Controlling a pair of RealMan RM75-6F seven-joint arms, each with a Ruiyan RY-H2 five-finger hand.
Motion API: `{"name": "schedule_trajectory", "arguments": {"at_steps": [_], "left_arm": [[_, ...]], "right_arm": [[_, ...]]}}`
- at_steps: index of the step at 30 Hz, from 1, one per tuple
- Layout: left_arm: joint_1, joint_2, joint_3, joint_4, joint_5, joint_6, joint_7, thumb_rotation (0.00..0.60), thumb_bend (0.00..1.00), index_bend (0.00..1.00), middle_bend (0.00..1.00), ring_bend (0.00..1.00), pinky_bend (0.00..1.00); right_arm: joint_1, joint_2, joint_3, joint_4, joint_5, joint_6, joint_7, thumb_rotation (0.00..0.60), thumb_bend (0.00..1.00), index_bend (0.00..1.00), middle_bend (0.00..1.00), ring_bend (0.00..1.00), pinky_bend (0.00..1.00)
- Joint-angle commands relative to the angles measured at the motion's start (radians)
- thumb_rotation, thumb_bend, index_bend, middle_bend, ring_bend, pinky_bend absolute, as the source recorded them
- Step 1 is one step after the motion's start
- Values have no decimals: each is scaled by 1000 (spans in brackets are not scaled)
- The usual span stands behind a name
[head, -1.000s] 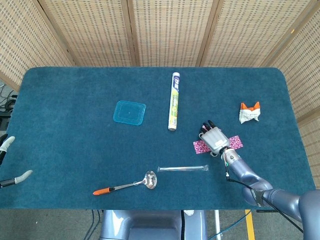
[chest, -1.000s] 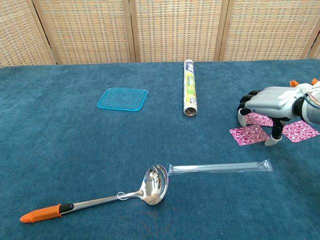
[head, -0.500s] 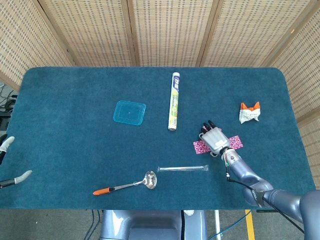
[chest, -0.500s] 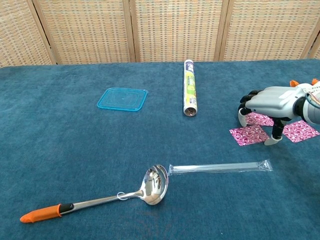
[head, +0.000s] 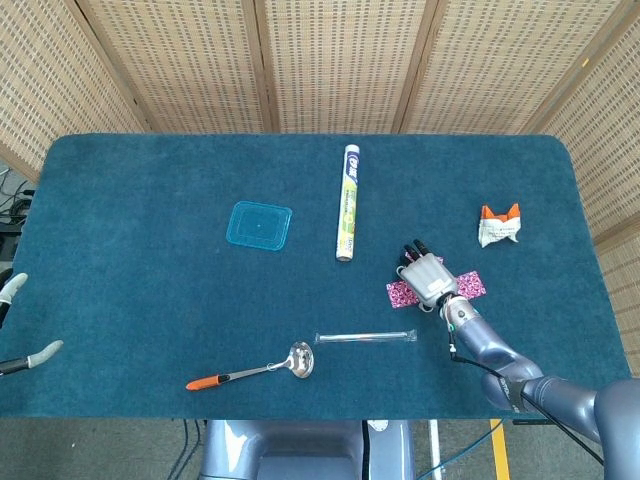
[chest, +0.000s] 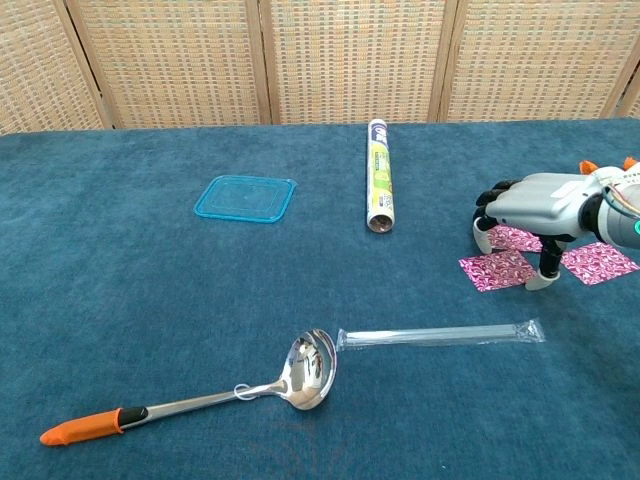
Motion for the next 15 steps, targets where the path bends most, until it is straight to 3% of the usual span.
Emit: {"name": "schedule_trajectory", "arguments": {"at_steps": [1,15], "left_arm": [[0,0,0,0,0,0,-1,201,0,23,0,0,0],[3,-2,1,5,-1,1,-6,201,0,23,0,0,0]], "right_arm": [[1,-1,0,2,1,-1,-1,600,234,392,210,0,0],[1,-8,2,11,12,-3,-1,600,259,417,216,0,0]]}}
